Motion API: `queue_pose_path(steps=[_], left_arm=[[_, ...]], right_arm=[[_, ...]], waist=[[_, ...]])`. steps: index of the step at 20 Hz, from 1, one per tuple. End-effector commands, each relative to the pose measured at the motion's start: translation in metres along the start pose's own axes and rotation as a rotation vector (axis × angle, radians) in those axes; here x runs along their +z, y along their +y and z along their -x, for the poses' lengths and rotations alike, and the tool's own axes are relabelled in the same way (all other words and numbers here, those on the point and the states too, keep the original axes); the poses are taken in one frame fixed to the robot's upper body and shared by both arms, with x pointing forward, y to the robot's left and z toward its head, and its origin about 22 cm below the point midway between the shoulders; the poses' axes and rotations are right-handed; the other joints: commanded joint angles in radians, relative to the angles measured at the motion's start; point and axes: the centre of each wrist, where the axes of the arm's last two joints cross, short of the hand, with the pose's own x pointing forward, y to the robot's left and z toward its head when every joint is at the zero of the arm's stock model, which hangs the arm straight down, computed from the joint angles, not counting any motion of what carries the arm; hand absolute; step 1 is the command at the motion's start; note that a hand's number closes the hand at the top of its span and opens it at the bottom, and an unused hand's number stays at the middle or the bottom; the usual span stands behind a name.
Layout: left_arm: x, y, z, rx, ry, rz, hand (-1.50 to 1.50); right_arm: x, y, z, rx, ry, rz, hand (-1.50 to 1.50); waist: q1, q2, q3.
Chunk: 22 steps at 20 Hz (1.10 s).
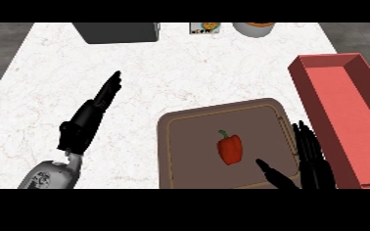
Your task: Pick the bell pepper from the tray and place it in the cardboard box
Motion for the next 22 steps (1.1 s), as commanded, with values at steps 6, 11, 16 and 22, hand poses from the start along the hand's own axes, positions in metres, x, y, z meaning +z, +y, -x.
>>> queue_pose_path(steps=[6,11,16,22], left_arm=[[-0.001,-0.005,-0.005,-0.002,-0.010,0.038,0.00],[-0.006,-0.015,-0.011,-0.001,-0.034,0.063,0.00],[-0.012,-0.012,-0.014,0.010,-0.046,0.088,0.00],[-0.025,-0.006,-0.010,0.008,-0.038,0.095,0.00]], right_arm=[[0.040,-0.010,-0.044,0.146,0.062,-0.201,-1.50],[0.040,-0.017,-0.112,0.152,0.135,-0.279,-1.50],[0.037,-0.047,-0.187,0.170,0.253,-0.245,-1.50],[0.022,-0.046,-0.249,0.195,0.275,-0.274,-1.50]], waist=[[0.009,0.005,0.000],[0.035,0.010,0.005],[0.053,0.015,0.013],[0.063,0.019,0.018]])
